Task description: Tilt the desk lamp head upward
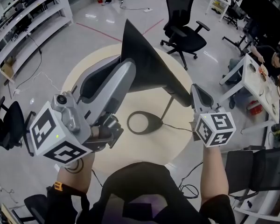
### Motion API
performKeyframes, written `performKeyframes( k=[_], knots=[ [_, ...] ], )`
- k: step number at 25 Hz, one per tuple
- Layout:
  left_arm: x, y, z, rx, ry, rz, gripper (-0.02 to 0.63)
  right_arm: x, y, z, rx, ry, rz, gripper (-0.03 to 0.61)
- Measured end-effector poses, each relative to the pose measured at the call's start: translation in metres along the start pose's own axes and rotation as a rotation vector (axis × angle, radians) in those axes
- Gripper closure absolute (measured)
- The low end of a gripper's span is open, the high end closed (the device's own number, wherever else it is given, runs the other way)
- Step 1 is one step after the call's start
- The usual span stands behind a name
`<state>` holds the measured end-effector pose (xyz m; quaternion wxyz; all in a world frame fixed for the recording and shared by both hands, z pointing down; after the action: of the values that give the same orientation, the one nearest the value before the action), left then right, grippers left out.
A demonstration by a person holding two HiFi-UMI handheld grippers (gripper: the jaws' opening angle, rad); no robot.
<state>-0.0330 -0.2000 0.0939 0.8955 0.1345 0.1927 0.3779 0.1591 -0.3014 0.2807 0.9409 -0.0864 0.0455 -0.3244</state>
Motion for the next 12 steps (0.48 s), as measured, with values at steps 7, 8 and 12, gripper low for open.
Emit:
performKeyframes(
  k=[7,8,12],
  knots=[
    [0.001,0.008,-0.002,0.025,-0.035,0.015,0.526,-0.002,0.003,-0.006,0.021,0.017,0.04,0.568],
    [-0.001,0.011,-0.003,0.031,-0.042,0.011,0.526,-0.001,0.004,-0.008,0.031,0.015,0.053,0.568],
    [-0.009,0.029,-0.009,0.086,-0.027,-0.01,0.526,-0.004,0.02,-0.015,0.068,0.002,0.107,0.568]
  ],
)
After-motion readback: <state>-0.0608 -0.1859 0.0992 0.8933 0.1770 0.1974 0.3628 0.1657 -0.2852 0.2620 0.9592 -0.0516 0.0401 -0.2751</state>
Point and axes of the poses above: the fingertips, and each gripper's own axes: y backward along the fingers, x to its right, z out of its underside, the point moved 1 cm from there along y, backward along the fingers, and after that the axes turned 9 degrees about -z, right-handed, at the moved point
